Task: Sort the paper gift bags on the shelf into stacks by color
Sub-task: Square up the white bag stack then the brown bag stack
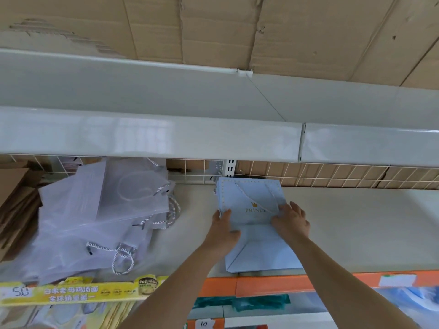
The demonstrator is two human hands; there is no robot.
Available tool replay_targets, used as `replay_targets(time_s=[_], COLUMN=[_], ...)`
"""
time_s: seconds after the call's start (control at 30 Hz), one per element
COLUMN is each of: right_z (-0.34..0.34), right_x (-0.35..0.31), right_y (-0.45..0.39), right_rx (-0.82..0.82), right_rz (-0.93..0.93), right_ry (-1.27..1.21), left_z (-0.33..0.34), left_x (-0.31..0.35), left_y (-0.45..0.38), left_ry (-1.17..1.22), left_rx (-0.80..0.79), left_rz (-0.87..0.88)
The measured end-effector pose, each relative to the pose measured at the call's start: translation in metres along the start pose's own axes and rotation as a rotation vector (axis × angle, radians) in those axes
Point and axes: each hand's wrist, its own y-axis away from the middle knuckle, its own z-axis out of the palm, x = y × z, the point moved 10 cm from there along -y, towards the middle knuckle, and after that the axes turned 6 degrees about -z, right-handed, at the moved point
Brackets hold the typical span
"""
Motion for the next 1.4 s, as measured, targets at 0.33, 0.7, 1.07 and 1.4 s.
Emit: replay_targets(time_s=[0.33,0.7,1.07,1.4], right_z=[0.007,0.100,0.059,0.126], right_x=[-0.151,-0.260,-0.275,-0.333], right_y=[0.021,0.084,0.092,0.108], right_rx=[0.145,-0.162,0.154,-0.306], right_rz=[-0.335,-0.076,-0.064,-0.072], right_ry=[-0.351,-0.615,-0.422,-1.083], left_z=[-0.183,-0.352,-0.349,-0.347], left_x=[0.011,-0.154,-0.163,-0.182], left_y=[0.052,0.031,0.024,0.034], left_ry=[0.042,-0.278,-0.465,-0.135], left_rx=[0.558,0.557,0.426,0.452], left_rz=[0.236,-0.207,-0.077,-0.239])
